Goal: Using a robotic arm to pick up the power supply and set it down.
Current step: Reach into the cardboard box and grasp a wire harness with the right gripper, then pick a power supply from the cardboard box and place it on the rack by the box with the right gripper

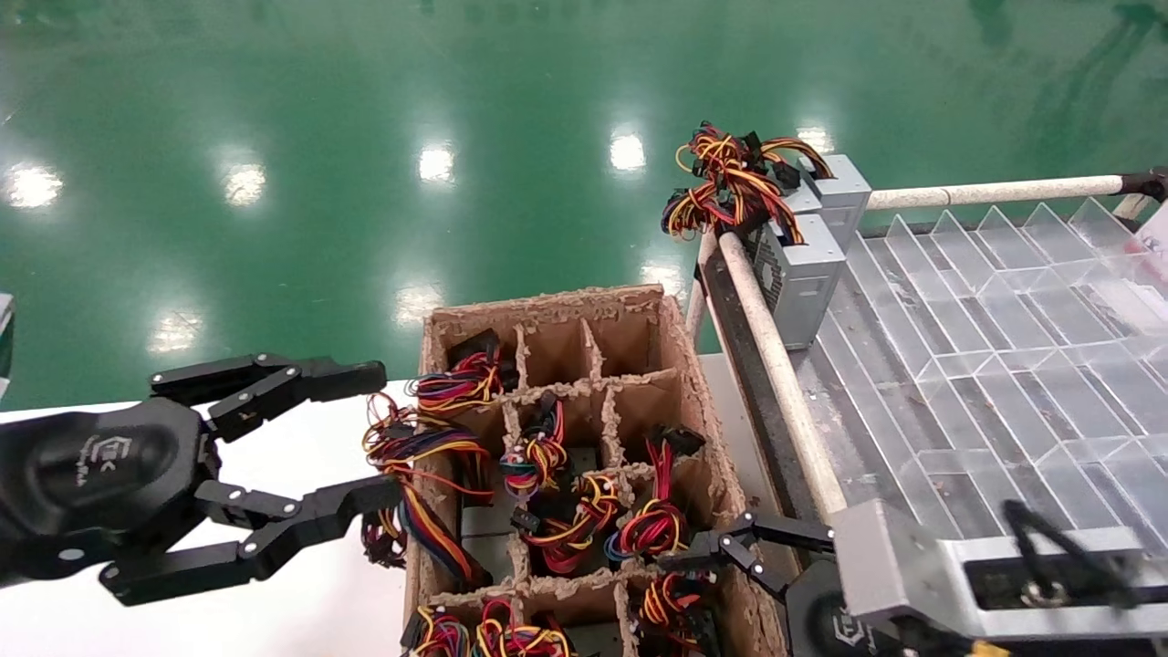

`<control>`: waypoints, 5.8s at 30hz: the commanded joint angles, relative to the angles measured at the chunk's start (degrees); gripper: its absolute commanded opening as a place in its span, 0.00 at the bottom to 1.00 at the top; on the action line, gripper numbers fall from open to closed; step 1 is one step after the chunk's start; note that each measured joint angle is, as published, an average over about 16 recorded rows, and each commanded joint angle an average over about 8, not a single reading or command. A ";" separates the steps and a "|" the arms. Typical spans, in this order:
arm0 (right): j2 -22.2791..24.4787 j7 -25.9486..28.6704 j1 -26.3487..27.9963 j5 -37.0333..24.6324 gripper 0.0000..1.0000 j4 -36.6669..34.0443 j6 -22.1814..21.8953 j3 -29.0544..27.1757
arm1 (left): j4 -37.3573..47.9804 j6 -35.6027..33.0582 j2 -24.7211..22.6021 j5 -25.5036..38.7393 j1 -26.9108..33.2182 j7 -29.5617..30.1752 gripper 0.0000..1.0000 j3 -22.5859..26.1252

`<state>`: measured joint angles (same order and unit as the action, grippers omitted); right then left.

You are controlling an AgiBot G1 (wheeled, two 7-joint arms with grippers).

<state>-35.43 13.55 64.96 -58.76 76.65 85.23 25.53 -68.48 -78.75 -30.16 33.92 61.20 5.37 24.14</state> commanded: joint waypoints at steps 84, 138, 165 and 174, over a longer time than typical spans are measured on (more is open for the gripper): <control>-3.44 -8.48 56.76 -12.50 0.00 -1.70 5.29 18.14 | 0.00 0.00 0.00 0.00 0.00 0.00 0.00 0.00; -17.55 -46.56 66.42 -41.30 0.00 -46.24 -10.21 30.04 | 0.00 0.00 0.00 0.00 0.00 0.00 0.00 0.00; -28.91 -64.57 62.23 -36.91 0.00 -70.21 -24.35 26.99 | 0.00 0.00 0.00 0.00 0.00 0.00 0.00 0.00; -30.73 -66.04 60.60 -35.26 0.00 -73.57 -28.40 25.81 | 0.00 0.00 0.00 0.00 0.00 0.00 0.00 0.00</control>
<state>-66.10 -52.46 125.71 -94.35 3.25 57.72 51.58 -68.48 -78.75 -30.16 33.92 61.20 5.37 24.14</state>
